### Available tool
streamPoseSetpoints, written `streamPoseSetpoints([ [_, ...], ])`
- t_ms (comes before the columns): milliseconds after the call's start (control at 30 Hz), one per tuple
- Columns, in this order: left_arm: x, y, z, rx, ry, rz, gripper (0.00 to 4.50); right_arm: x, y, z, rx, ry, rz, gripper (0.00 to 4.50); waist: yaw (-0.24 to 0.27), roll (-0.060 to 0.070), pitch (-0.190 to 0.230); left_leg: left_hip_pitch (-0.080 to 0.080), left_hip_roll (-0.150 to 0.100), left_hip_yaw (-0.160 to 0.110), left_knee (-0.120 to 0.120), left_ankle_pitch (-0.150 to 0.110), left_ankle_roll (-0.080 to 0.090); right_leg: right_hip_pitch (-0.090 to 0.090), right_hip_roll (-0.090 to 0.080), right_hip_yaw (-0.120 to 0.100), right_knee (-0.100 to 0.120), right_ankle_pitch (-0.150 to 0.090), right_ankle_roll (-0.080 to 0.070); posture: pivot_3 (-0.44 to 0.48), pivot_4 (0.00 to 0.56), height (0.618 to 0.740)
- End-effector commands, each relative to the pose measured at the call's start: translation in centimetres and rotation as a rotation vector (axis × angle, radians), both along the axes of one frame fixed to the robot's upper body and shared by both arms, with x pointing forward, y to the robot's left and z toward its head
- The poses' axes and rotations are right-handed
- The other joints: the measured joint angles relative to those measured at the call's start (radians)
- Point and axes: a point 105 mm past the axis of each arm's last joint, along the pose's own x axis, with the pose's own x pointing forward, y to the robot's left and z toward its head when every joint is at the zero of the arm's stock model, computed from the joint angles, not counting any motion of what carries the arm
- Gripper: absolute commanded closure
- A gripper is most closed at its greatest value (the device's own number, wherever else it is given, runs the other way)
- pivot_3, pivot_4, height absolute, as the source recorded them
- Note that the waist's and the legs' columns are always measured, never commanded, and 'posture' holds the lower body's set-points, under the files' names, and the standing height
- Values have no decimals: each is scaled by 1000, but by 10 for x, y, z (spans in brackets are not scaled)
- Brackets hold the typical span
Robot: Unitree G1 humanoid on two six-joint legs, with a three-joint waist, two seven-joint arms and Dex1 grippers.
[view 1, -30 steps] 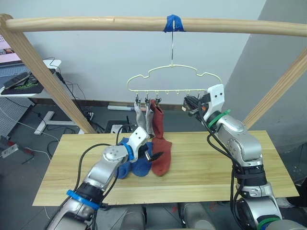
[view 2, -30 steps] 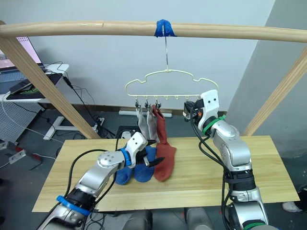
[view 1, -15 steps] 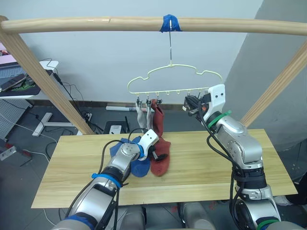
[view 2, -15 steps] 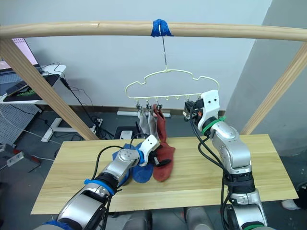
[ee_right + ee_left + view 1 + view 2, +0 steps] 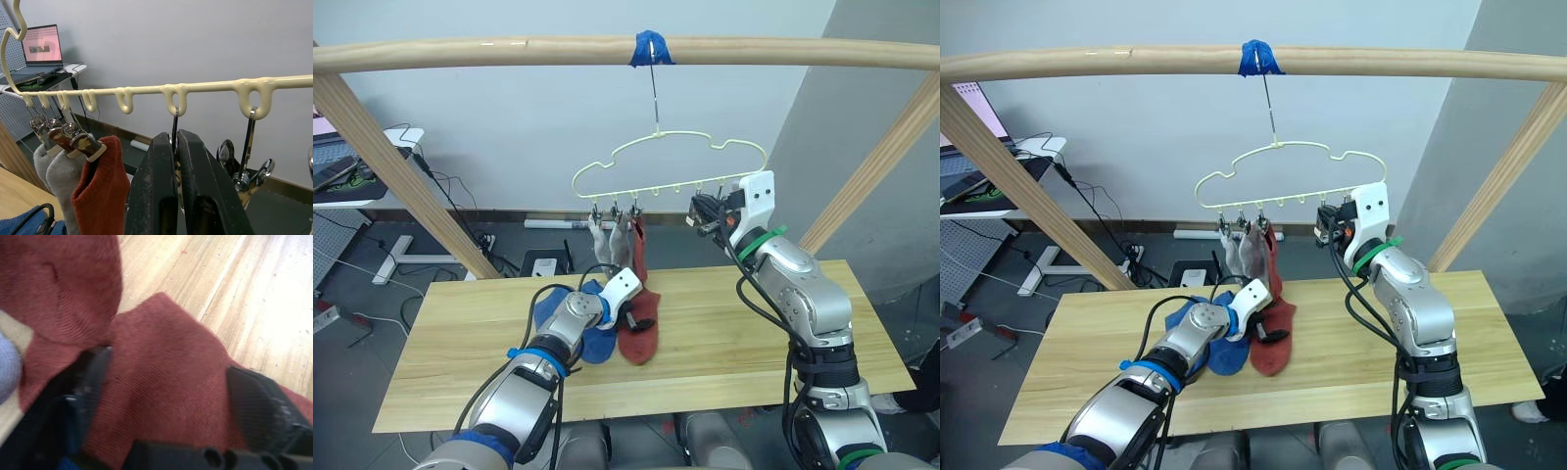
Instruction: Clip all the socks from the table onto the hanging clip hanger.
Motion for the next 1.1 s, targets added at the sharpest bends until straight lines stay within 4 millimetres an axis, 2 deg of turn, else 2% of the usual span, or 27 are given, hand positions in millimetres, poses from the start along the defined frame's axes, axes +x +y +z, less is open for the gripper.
streamPoseSetpoints([
  [33,-12,-3,-8,-6,40,-35,1417,0,-4,10,5,-34,-14,4500,0,0,0,0,0,0,0,0,0,0,0,0,0,0,0,-178,152,740],
  [267,-14,-7,-1,-41,13,-55,3375,2,-4,10,1,-35,-15,4500,0,0,0,0,0,0,0,0,0,0,0,0,0,0,0,-173,154,740],
  [400,-14,-12,13,-93,-32,-75,4445,2,-4,9,0,-32,-13,4500,0,0,0,0,0,0,0,0,0,0,0,0,0,0,0,-169,154,740],
  [500,-16,-14,20,-121,-47,-85,4476,2,-4,8,-1,-27,-11,4500,0,0,0,0,0,0,0,0,0,0,0,0,0,0,0,-162,156,740],
  [567,-17,-13,33,-130,-97,-109,4476,2,-4,4,-10,-7,-5,4500,0,0,0,0,0,0,0,0,0,0,0,0,0,0,0,-159,155,740],
  [733,-19,-15,93,-253,-294,-114,4476,2,-5,-5,17,84,-1,4500,4,0,0,0,0,0,0,0,0,0,0,0,0,0,0,-155,155,740],
  [900,-22,-10,134,-296,-493,-102,4476,1,-10,0,74,136,-9,4500,4,0,0,0,0,0,0,0,0,0,0,0,0,0,0,-147,151,740],
  [1000,-34,-10,168,-313,-751,-112,4476,-4,-7,8,129,208,14,4500,4,0,0,0,0,0,0,0,0,0,0,0,0,0,0,-147,147,740],
  [1100,-44,-11,169,-320,-813,-122,4476,-6,-2,13,201,258,19,4500,5,0,0,0,0,0,0,0,0,0,0,0,0,0,0,-146,145,740],
])
